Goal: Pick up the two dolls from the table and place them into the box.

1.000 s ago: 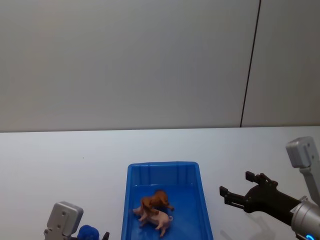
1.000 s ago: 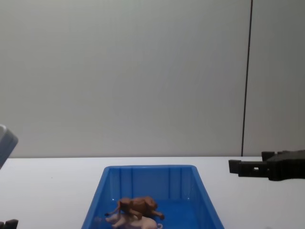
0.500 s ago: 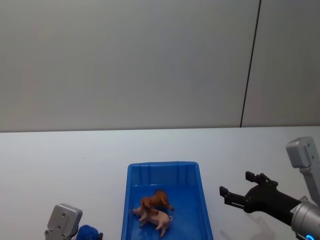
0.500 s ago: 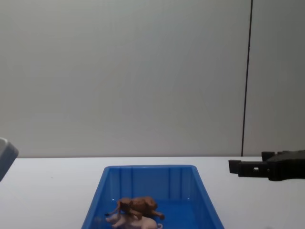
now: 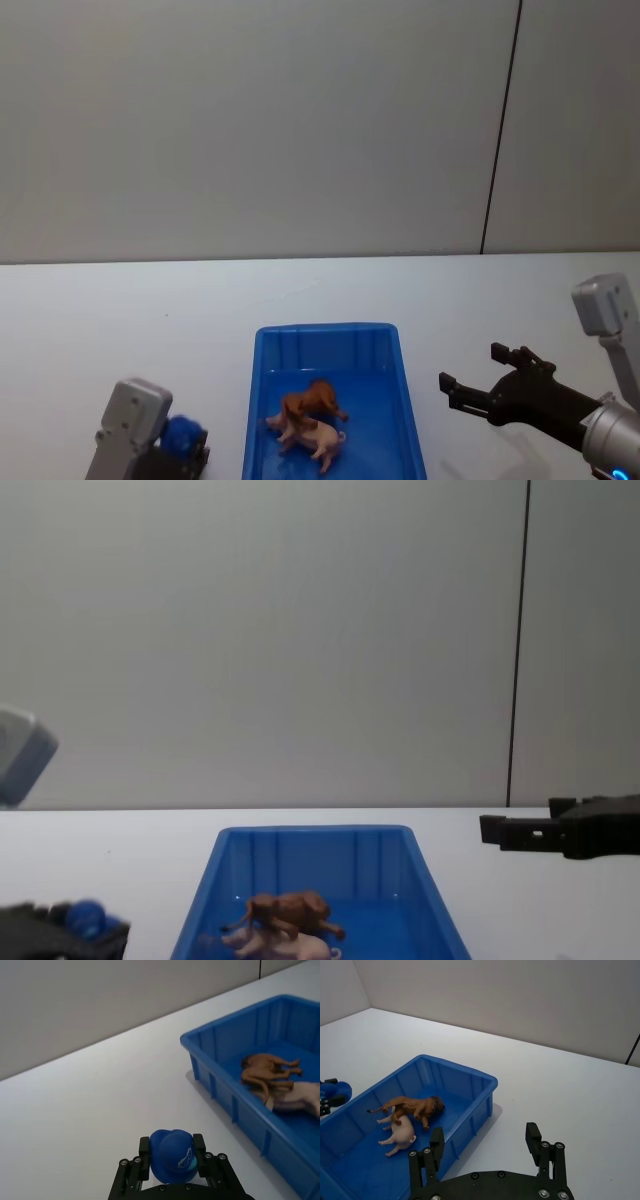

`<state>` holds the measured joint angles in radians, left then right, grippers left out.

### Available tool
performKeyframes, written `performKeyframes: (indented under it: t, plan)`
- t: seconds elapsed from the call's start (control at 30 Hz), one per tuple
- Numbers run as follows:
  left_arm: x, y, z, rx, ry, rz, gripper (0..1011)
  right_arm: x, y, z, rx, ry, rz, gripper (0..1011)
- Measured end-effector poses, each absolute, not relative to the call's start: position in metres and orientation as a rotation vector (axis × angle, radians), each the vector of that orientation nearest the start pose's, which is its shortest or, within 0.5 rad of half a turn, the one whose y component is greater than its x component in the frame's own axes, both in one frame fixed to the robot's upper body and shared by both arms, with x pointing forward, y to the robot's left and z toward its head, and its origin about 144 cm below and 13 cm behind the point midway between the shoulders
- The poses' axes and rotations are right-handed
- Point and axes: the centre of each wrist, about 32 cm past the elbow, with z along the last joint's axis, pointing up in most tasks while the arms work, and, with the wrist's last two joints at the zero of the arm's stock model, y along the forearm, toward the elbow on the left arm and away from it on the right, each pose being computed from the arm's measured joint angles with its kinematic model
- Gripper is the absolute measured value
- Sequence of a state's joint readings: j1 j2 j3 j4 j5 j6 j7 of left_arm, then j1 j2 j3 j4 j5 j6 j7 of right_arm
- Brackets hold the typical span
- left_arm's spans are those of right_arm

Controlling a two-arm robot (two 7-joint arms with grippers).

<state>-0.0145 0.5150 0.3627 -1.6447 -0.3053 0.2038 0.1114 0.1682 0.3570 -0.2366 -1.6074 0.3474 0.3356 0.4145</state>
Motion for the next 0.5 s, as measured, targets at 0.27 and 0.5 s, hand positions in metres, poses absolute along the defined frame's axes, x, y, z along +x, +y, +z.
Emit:
performKeyframes:
  t: [0.27,0.5]
  plan:
    - [0.46,0.251,1.169,0.316,-0.093,1.282,465,0.495,-0.256,1.199,-0.176,0.149,-0.925,1001]
    - [0.478,0.236,1.188,0.264,-0.17,1.228,425,0.495,-0.256,1.199,-0.176,0.149,-0.925,1001]
